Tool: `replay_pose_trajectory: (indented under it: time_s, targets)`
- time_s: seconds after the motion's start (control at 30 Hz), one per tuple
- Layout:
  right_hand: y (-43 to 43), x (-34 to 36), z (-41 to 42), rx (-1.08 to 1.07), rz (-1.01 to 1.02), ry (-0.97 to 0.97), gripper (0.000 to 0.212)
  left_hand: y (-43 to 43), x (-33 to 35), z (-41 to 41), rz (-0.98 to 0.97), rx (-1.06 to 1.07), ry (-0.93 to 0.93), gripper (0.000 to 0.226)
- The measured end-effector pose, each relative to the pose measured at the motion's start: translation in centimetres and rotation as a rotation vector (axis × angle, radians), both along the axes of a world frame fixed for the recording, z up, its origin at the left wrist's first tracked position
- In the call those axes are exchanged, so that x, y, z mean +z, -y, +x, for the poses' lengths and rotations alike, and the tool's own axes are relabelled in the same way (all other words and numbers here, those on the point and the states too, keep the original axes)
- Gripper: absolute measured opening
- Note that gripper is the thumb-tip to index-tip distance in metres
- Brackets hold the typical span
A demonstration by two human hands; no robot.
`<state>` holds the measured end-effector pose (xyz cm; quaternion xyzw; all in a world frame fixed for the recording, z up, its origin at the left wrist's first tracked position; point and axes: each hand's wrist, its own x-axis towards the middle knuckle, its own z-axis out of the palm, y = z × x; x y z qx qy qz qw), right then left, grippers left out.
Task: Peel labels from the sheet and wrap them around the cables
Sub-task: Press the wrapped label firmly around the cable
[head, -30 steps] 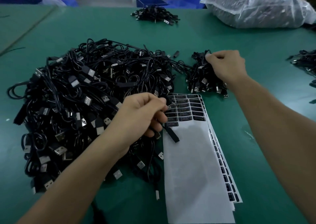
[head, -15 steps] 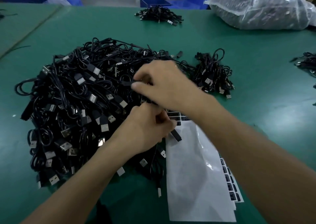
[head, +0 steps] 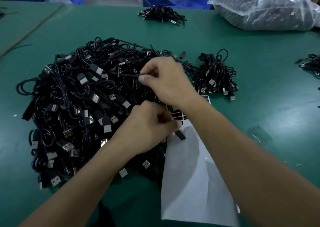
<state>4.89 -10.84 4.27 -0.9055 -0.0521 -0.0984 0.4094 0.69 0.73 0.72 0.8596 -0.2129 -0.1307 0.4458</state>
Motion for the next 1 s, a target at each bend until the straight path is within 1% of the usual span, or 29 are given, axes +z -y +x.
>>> replay_pose_trajectory:
  time_s: [0.07,0.17,0.27,0.3,0.33,0.37,0.4,0.43,0.47,0.5,0.53,0.6,0.63,0.67,0.73,0.8,0.9,0.93,1.0]
  targets:
    - [1.6,-0.3,-0.7,-0.061,0.213,0.050,0.013,0.1,0.3,-0.1,-0.031,0.033,0.063,0.021]
    - [3.6,-1.3,-2.6,-0.063,0.640,0.045,0.011,0.3,0.6,-0.6,-0.096,0.090,0.164,0.025]
    - [5.7,-2.4,-4.8,0.019,1.086,0.013,0.010,0.4,1.2,-1.3,-0.264,0.135,0.379,0.032]
    - [6.5,-2.6,-5.4,0.058,1.217,-0.001,0.008,0.5,1.4,-1.6,-0.306,0.157,0.482,0.033]
    - [7.2,-2.9,-5.9,0.103,1.292,-0.017,0.008,0.5,1.7,-1.7,-0.318,0.193,0.617,0.032]
    - [7.8,-3.2,-6.3,0.145,1.302,-0.040,0.007,0.5,2.0,-1.9,-0.305,0.235,0.775,0.031]
    - [8.1,-3.5,-6.7,0.183,1.268,-0.069,0.008,0.5,2.2,-2.0,-0.285,0.262,0.924,0.029]
    - [8.2,-3.9,-6.9,0.217,1.218,-0.097,0.009,0.5,2.4,-2.1,-0.256,0.266,1.026,0.028]
    - [8.2,-4.4,-7.1,0.253,1.177,-0.122,0.011,0.5,2.5,-2.1,-0.206,0.249,1.068,0.030]
    - [8.1,-4.7,-7.3,0.301,1.159,-0.143,0.011,0.5,2.6,-2.0,-0.128,0.214,1.054,0.035]
    - [8.1,-4.9,-7.4,0.351,1.157,-0.159,0.013,0.5,2.7,-2.0,-0.027,0.168,0.999,0.041]
    - [8.1,-4.9,-7.7,0.397,1.146,-0.163,0.018,0.4,2.9,-1.7,0.172,0.056,0.824,0.049]
    - [8.3,-4.8,-7.8,0.391,1.118,-0.146,0.019,0.3,2.8,-1.6,0.221,-0.004,0.739,0.050]
    - [8.3,-4.8,-7.8,0.376,1.079,-0.123,0.019,0.3,2.6,-1.3,0.232,-0.066,0.672,0.051]
    - [8.4,-4.6,-8.0,0.322,0.993,-0.080,0.017,0.3,1.8,-1.0,0.177,-0.155,0.565,0.050]
    - [8.3,-4.6,-8.2,0.279,0.890,-0.044,0.016,0.3,1.1,-0.7,0.092,-0.163,0.485,0.049]
    - [8.3,-4.5,-8.5,0.221,0.644,-0.020,0.019,0.3,0.4,-0.4,0.024,-0.133,0.404,0.038]
    - [8.6,-4.6,-8.6,0.151,0.558,-0.013,0.023,0.4,0.2,-0.4,0.014,-0.119,0.378,0.036]
    - [9.4,-4.9,-8.5,-0.081,0.445,0.013,0.027,0.5,0.0,-0.4,-0.004,-0.093,0.340,0.029]
